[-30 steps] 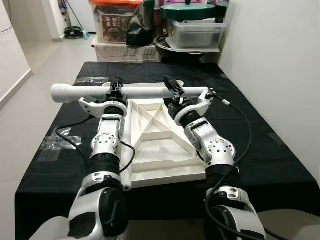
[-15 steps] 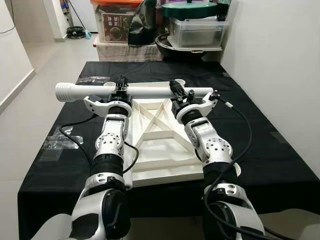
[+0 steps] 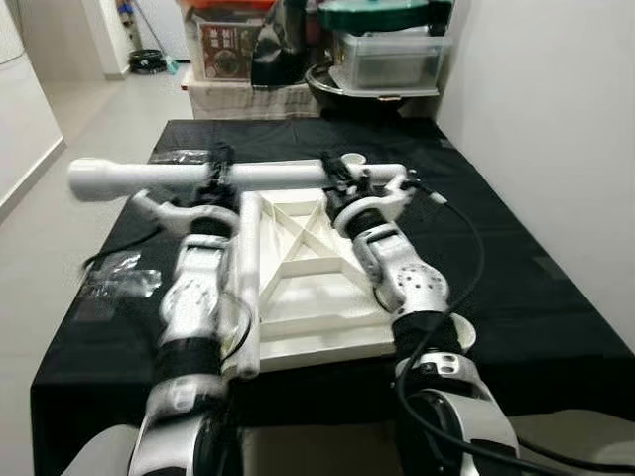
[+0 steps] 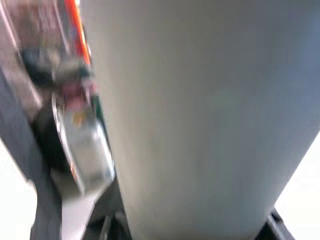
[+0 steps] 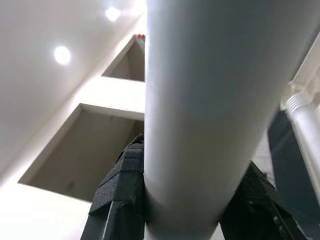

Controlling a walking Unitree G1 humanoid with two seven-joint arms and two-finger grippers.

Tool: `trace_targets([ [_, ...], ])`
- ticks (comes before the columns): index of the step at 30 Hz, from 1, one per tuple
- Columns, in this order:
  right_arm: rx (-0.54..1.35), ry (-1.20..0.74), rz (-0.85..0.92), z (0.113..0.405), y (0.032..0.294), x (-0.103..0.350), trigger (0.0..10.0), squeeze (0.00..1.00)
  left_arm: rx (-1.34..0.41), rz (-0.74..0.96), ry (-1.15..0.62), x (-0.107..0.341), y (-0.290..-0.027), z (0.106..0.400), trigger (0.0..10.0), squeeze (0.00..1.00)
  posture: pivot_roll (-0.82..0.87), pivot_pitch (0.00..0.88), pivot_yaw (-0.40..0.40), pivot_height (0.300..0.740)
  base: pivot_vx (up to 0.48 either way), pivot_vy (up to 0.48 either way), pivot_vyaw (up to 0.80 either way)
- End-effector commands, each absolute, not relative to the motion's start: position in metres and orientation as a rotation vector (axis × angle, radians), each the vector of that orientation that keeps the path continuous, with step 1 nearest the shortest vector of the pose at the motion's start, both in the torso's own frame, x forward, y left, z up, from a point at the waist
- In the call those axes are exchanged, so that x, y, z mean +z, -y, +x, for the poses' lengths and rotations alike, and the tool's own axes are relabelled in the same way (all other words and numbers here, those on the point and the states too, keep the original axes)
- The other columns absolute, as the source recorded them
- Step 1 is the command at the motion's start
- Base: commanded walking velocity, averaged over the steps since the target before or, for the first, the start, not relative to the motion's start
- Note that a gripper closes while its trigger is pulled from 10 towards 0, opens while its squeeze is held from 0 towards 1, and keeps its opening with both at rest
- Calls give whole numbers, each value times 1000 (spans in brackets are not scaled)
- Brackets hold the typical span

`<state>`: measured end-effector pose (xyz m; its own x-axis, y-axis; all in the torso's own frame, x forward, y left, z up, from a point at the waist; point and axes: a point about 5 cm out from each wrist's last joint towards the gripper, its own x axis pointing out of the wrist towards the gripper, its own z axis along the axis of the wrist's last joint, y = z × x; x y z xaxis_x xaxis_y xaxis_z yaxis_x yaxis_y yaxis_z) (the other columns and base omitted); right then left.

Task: Building children table

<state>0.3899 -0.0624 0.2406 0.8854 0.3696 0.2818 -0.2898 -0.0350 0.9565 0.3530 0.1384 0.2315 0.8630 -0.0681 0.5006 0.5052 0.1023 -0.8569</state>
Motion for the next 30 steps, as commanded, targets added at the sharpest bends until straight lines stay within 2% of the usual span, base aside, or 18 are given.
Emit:
trace_targets([
  [1, 335, 76, 1593, 399, 97, 243, 0, 0, -640, -1452, 329, 237, -109, 334, 0, 0, -12, 0, -43, 740, 0, 0, 0],
  [6, 288, 110, 1619, 407, 109, 253, 0, 0, -584, -1454, 365, 233, -118, 331, 0, 0, -2, 0, -57, 740, 0, 0, 0],
  [14, 323, 87, 1632, 404, 95, 254, 0, 0, -542, -1349, 367, 233, -114, 337, 0, 0, -11, 0, -55, 740, 0, 0, 0],
  [15, 323, 77, 1633, 402, 93, 251, 0, 0, -509, -1317, 333, 230, -114, 340, 4196, 0, -17, 0, -50, 740, 0, 0, 0],
  [16, 321, 68, 1633, 401, 92, 247, 0, 0, -464, -1268, 279, 224, -114, 343, 10000, 0, -18, 0, -50, 740, 0, 0, 0],
  [22, 322, 65, 1629, 401, 94, 244, 0, 0, -411, -1178, 252, 220, -116, 346, 10000, 0, -20, 0, -50, 740, 0, 0, 0],
  [23, 324, 65, 1628, 402, 94, 244, 0, 0, -390, -1132, 250, 219, -117, 346, 10000, 1000, -18, 0, -52, 740, 0, 0, 0],
  [30, 322, 86, 1630, 404, 98, 248, 0, 0, -453, -1113, 280, 224, -112, 339, 10000, 1000, -15, 0, -52, 740, 0, 0, 0],
])
